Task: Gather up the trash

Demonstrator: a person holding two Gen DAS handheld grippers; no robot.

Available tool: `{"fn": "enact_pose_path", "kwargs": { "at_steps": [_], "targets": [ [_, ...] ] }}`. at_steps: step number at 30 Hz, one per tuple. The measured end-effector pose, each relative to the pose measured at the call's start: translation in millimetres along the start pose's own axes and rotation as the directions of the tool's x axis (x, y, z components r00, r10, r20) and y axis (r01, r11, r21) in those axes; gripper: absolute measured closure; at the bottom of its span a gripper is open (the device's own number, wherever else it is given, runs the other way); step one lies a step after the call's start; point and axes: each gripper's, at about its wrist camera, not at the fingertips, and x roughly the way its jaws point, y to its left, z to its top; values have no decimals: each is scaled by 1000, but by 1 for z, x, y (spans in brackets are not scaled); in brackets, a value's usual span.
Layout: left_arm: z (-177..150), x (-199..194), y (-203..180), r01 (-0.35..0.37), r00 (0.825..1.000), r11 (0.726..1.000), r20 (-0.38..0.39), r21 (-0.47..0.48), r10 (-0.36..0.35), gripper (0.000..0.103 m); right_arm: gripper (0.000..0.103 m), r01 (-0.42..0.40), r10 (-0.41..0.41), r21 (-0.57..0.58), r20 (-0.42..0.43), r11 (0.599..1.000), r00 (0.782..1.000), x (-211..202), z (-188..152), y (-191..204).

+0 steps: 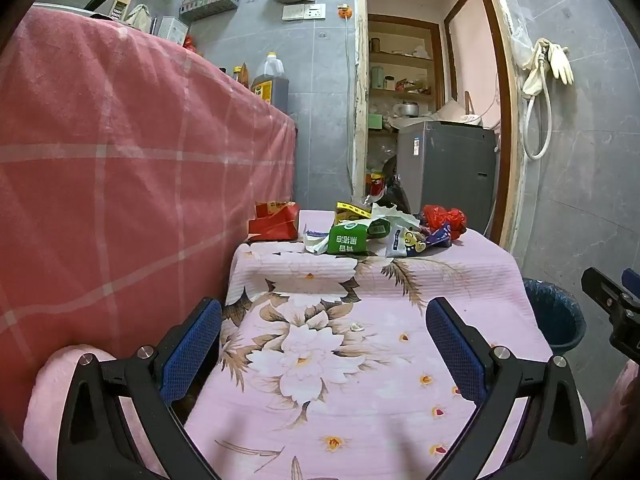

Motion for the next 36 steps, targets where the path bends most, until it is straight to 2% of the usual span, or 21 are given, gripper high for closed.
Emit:
{"fn": "enact_pose_path", "kwargs": {
  "at_steps": [36],
  "targets": [
    [-1,1,0,-4,1000,1000,2,2,4,3,0,0,0,-3,-4,1000,1000,-1,0,0]
  ]
}}
